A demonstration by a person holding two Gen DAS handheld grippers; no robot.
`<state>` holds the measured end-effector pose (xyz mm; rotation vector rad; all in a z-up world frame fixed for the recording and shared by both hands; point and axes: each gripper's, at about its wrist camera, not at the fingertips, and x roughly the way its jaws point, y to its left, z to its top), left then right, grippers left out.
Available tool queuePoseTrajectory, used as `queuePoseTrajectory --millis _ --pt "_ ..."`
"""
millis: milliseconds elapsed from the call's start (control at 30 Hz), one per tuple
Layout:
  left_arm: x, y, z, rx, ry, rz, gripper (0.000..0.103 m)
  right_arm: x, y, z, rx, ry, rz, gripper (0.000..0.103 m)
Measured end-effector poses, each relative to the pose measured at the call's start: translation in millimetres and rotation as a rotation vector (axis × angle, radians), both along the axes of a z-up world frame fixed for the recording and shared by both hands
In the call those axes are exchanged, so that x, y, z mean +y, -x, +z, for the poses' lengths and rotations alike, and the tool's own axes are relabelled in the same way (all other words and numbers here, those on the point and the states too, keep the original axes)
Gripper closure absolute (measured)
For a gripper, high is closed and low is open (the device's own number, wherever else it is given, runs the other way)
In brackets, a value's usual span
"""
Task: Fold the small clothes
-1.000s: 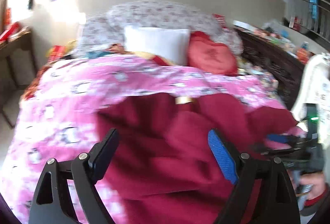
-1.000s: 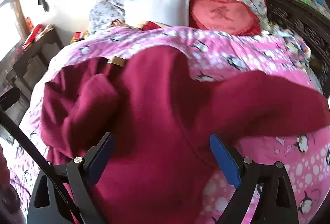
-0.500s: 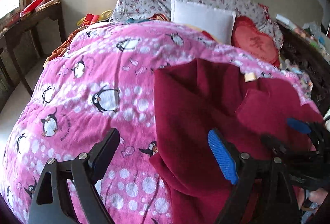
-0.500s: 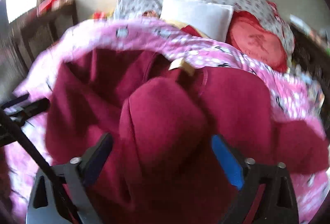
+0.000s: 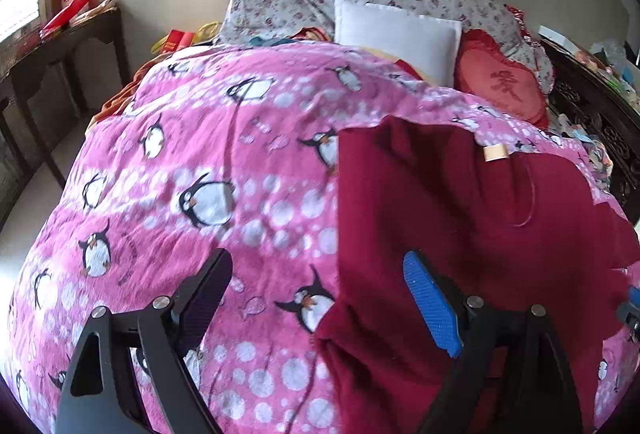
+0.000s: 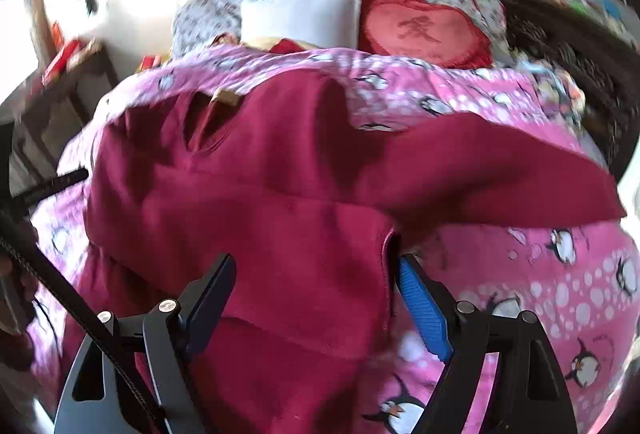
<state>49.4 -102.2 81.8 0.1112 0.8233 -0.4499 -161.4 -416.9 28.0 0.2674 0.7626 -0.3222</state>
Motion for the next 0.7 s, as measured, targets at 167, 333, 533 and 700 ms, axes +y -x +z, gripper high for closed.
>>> queuePoseTrajectory --millis 167,333,533,700 --pt "-13.9 -1.3 6.7 0.0 0.02 -0.029 0.016 -7.1 -18.3 5.5 -0.021 0.046 -0.008 0.017" --pt "-23.4 -3.3 11.3 -0.051 -0.035 -0.076 0.016 -1.5 -30.2 4.8 0.015 0.218 0.02 0.017" --pt "-32.9 -13.6 17.7 -0.043 -0.001 -0.256 0.016 -25.2 -14.6 -6.5 0.063 0.187 0.035 0.017" --pt "-50.3 -28.0 10.0 0.071 0.065 -0.371 0.016 -32.1 -13.3 -33.2 0.101 0.09 0.073 0.045"
